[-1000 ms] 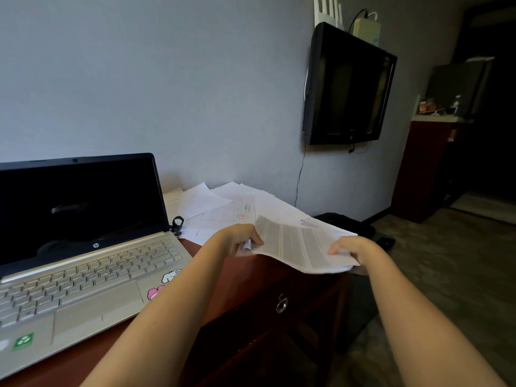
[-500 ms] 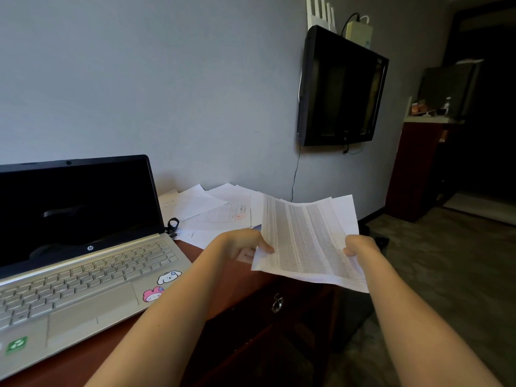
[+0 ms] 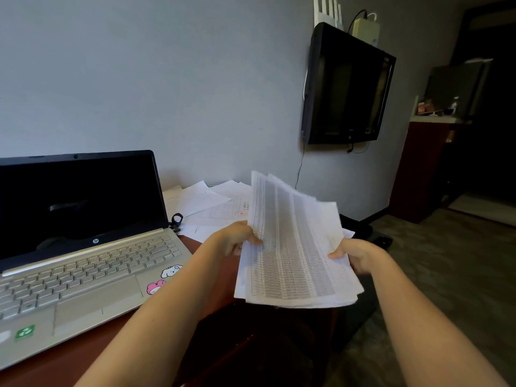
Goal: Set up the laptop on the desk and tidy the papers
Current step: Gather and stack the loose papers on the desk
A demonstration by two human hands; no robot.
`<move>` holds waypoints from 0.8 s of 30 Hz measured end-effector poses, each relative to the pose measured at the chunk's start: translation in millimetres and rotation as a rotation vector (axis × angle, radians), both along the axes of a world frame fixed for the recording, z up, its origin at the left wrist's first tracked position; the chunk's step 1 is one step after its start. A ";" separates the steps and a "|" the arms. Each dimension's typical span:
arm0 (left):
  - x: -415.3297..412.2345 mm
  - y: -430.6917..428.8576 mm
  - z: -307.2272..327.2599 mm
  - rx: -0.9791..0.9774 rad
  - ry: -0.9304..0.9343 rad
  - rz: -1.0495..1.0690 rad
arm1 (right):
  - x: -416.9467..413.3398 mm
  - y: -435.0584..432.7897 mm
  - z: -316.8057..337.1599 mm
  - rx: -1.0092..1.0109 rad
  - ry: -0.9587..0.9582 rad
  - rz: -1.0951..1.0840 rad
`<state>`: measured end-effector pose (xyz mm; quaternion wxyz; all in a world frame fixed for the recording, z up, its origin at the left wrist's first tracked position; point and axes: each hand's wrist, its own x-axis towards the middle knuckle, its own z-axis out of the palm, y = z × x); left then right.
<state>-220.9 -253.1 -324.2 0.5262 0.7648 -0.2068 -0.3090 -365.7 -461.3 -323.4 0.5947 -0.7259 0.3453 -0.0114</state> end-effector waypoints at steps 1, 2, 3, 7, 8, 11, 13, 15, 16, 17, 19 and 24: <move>0.1 2.9 3.4 -0.033 -0.035 0.012 | 0.8 0.5 -0.9 0.040 -0.045 -0.029; 2.7 4.7 4.9 -0.073 -0.074 0.030 | 2.6 1.2 -1.1 0.060 -0.094 -0.065; 4.3 6.5 6.8 -0.110 -0.116 0.056 | 5.8 2.9 -0.2 0.052 -0.148 -0.094; 12.3 10.1 16.3 -0.257 -0.231 0.179 | 26.9 15.1 11.8 -0.036 -0.393 -0.168; 15.0 10.7 19.8 -0.299 -0.250 0.208 | 32.0 19.1 15.3 -0.061 -0.447 -0.181; 22.3 14.3 32.1 -0.382 -0.306 0.275 | 49.4 31.8 26.1 -0.142 -0.573 -0.201; 25.3 19.0 40.0 -0.429 -0.321 0.302 | 57.5 39.3 31.3 -0.154 -0.638 -0.185; 27.0 24.9 44.6 -0.471 -0.337 0.323 | 61.9 44.6 32.5 -0.129 -0.693 -0.185; 27.8 27.8 45.7 -0.487 -0.349 0.333 | 63.5 46.4 31.5 -0.108 -0.716 -0.192; 28.1 30.2 46.5 -0.502 -0.360 0.341 | 65.7 48.0 30.0 -0.087 -0.737 -0.196; 28.0 32.7 46.5 -0.518 -0.375 0.347 | 69.5 54.0 27.4 -0.052 -0.757 -0.201; 27.2 30.9 55.1 -0.537 -0.414 0.365 | 78.3 65.5 33.6 -0.038 -0.808 -0.215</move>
